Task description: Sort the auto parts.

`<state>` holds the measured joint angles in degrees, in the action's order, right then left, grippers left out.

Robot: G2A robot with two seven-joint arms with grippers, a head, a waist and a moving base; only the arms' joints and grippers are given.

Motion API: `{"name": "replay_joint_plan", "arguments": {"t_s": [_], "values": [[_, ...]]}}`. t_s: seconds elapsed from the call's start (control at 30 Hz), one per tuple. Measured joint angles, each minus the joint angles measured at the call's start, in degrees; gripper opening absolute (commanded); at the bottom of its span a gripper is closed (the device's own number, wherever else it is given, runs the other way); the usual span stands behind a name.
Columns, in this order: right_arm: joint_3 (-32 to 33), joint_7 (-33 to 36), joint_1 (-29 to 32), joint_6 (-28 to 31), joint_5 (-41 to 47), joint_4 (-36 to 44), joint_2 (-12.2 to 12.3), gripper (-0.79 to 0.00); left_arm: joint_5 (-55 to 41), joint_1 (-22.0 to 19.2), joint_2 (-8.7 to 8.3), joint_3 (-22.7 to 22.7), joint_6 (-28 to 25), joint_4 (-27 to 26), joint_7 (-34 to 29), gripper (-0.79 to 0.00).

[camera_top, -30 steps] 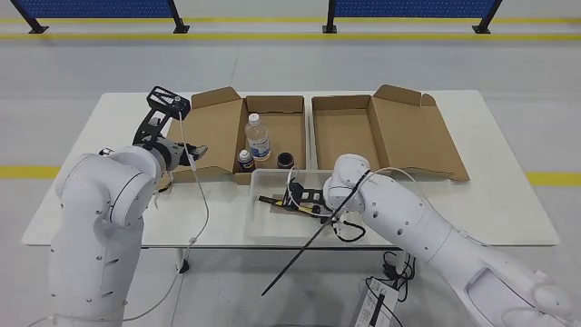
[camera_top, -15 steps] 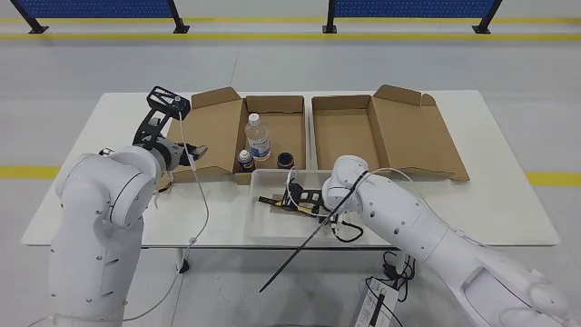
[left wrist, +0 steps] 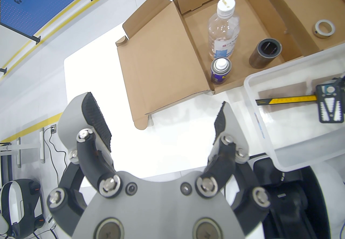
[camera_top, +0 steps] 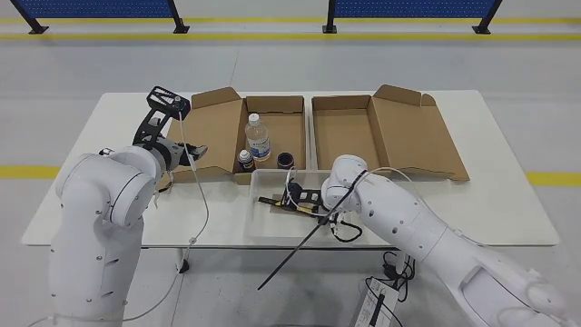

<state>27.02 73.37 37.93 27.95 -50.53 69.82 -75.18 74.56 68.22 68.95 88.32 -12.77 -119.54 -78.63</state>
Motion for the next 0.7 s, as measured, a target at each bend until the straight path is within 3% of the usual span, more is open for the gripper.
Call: {"name": "replay_joint_plan", "arguments": {"t_s": [0.13,0.27,0.7], "values": [[-0.16,0.09,0.01,0.24,0.12,-0.29,-0.22,-0.576,0.0,0.0,0.0,0.0,0.0,0.0,0.0,0.0],[-0.22,0.15,-0.09,0.39,0.19,-0.53,-0.42,-0.773,0.0,0.0,0.0,0.0,0.0,0.0,0.0,0.0],[1.5,0.83,0.09,-0.98,-0.34,2.54,-0.06,-0.785,0.0,0.0,0.0,0.0,0.0,0.0,0.0,0.0]]}}
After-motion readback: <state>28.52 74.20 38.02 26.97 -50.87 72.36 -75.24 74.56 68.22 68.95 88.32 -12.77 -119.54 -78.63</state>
